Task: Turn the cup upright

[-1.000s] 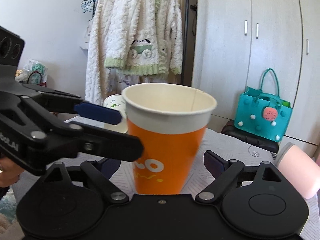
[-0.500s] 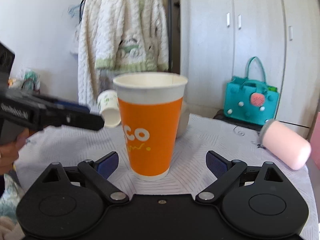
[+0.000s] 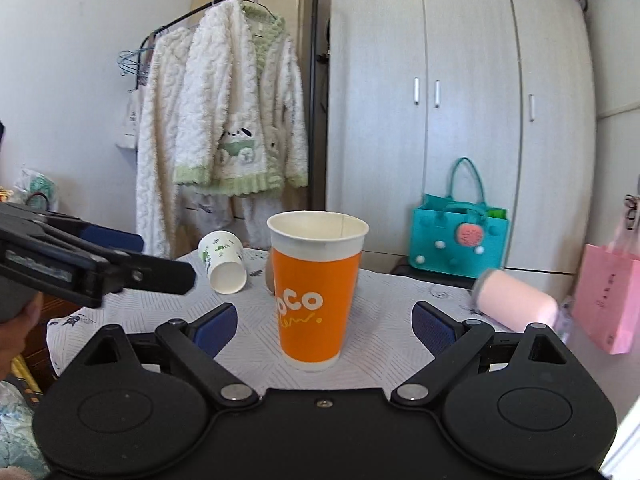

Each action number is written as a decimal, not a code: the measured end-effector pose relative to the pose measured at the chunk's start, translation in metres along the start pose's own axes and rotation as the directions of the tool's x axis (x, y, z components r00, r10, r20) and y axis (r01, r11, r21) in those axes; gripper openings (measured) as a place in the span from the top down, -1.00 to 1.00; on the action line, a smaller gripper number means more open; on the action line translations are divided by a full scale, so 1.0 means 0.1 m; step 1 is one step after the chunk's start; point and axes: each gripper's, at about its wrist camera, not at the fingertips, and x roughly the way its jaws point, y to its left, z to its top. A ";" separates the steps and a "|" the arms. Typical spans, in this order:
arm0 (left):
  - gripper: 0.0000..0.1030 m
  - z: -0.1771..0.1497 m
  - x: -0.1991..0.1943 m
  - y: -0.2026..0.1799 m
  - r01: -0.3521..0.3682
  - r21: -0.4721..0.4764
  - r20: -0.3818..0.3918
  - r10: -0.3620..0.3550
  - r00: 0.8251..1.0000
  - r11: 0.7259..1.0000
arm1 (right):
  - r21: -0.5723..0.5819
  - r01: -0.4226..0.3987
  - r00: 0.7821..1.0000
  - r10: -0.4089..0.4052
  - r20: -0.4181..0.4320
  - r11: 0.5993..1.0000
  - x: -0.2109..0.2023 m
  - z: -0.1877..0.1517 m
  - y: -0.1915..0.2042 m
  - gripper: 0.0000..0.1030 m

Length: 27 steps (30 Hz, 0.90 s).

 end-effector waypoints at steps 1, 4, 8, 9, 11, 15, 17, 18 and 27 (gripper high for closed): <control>-0.93 -0.02 -0.05 -0.02 -0.001 0.001 0.004 0.001 1.000 1.000 | 0.005 0.012 1.000 -0.012 -0.002 1.000 -0.04 -0.01 0.02 -0.87; -0.95 -0.09 -0.17 -0.07 -0.007 0.002 0.010 0.007 1.000 1.000 | 0.031 0.048 0.999 -0.048 -0.012 0.998 -0.14 -0.06 0.04 -0.87; -0.95 -0.19 -0.28 -0.11 -0.017 -0.001 0.002 0.017 1.000 1.000 | 0.051 0.091 0.996 -0.091 -0.006 0.995 -0.29 -0.12 0.09 -0.87; -0.95 -0.21 -0.30 -0.12 -0.023 -0.003 -0.004 0.023 1.000 1.000 | 0.057 0.093 0.996 -0.093 -0.006 0.994 -0.33 -0.14 0.10 -0.87; -0.96 -0.25 -0.35 -0.12 -0.036 -0.006 -0.010 0.036 0.999 0.999 | 0.062 0.110 0.994 -0.109 -0.011 0.992 -0.38 -0.17 0.13 -0.88; -0.99 -0.32 -0.43 -0.14 -0.064 0.001 -0.009 0.064 0.998 0.998 | 0.057 0.140 0.990 -0.139 -0.015 0.988 -0.47 -0.23 0.20 -0.88; -1.00 -0.34 -0.44 -0.14 -0.095 0.001 -0.027 0.095 0.995 0.996 | 0.057 0.155 0.988 -0.154 -0.017 0.986 -0.49 -0.25 0.22 -0.88; -1.00 -0.36 -0.44 -0.13 -0.113 0.001 -0.034 0.113 0.993 0.994 | 0.054 0.163 0.987 -0.162 -0.020 0.985 -0.50 -0.27 0.24 -0.88; -1.00 -0.47 -0.43 -0.06 -0.162 -0.026 -0.047 0.161 0.986 0.986 | 0.055 0.225 0.974 -0.224 -0.037 0.973 -0.52 -0.31 0.32 -0.94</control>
